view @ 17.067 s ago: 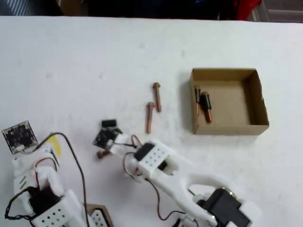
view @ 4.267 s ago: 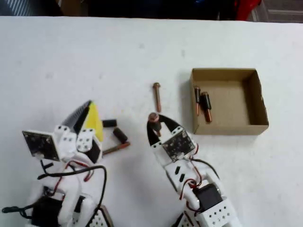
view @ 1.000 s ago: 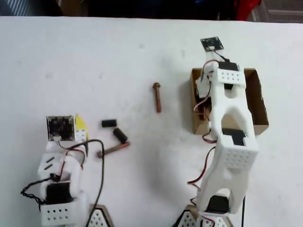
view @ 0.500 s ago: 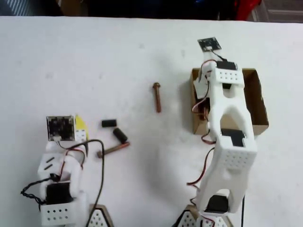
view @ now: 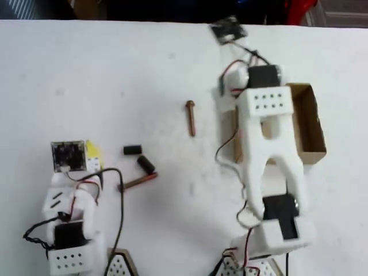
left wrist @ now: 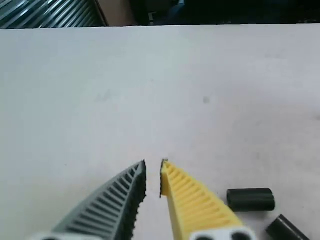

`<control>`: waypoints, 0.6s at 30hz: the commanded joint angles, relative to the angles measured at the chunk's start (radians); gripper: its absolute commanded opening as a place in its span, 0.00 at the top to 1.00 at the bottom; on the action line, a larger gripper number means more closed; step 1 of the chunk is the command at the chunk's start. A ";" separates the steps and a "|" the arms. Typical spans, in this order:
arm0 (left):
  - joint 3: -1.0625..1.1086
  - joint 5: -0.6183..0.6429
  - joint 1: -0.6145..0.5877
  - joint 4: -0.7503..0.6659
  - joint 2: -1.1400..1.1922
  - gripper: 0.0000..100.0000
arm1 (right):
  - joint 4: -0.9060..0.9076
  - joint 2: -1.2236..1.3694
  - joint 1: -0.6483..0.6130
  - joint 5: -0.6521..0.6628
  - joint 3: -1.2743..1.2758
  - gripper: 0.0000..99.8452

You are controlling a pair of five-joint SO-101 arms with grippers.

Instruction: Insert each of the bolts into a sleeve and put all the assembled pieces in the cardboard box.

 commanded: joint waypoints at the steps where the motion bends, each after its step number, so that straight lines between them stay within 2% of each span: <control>1: -0.011 -0.011 -0.042 -0.023 -0.010 0.91 | 0.082 -0.105 -0.133 0.003 -0.011 0.85; 5: -0.009 -0.011 -0.050 -0.015 -0.010 0.91 | 0.148 -0.111 -0.285 0.002 -0.002 0.85; 8: -0.009 -0.011 -0.062 -0.015 -0.010 0.91 | 0.133 -0.114 -0.364 0.002 0.084 0.85; 18: -0.008 -0.011 -0.097 -0.015 -0.010 0.91 | -0.202 -0.113 -0.466 0.009 0.474 0.85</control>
